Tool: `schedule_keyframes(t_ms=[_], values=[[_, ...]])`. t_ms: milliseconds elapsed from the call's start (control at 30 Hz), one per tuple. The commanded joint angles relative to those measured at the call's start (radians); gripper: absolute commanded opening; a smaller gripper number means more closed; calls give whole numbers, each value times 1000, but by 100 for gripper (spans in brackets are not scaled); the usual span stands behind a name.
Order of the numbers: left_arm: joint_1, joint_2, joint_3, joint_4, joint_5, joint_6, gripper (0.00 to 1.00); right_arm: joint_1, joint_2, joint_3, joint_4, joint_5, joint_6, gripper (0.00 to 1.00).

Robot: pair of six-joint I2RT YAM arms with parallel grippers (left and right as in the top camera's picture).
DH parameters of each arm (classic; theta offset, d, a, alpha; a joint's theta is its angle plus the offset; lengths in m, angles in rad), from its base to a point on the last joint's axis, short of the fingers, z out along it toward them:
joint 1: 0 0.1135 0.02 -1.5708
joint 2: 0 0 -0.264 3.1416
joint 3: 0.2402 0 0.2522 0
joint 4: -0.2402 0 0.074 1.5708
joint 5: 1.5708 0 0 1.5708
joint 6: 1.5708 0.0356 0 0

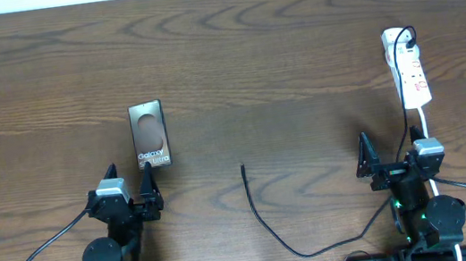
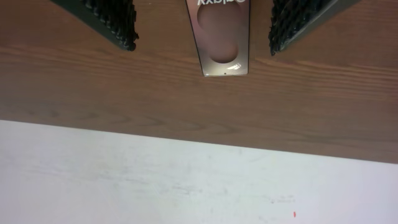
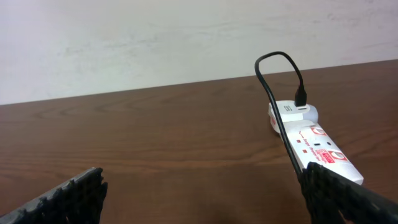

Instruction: Plug charger to phone and switch on socket

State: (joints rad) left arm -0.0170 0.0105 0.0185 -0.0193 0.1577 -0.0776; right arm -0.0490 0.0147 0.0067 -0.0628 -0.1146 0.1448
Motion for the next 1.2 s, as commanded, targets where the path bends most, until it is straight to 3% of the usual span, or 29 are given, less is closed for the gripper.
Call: schedule_keyframes(t_ms=[0,1167], values=[[4,1,-14,-39,13,6,66,5,-3,-1,-5,11,-14,99],[4,1,-14,-39,13,6,67,5,-3,-1,-5,11,-14,99]])
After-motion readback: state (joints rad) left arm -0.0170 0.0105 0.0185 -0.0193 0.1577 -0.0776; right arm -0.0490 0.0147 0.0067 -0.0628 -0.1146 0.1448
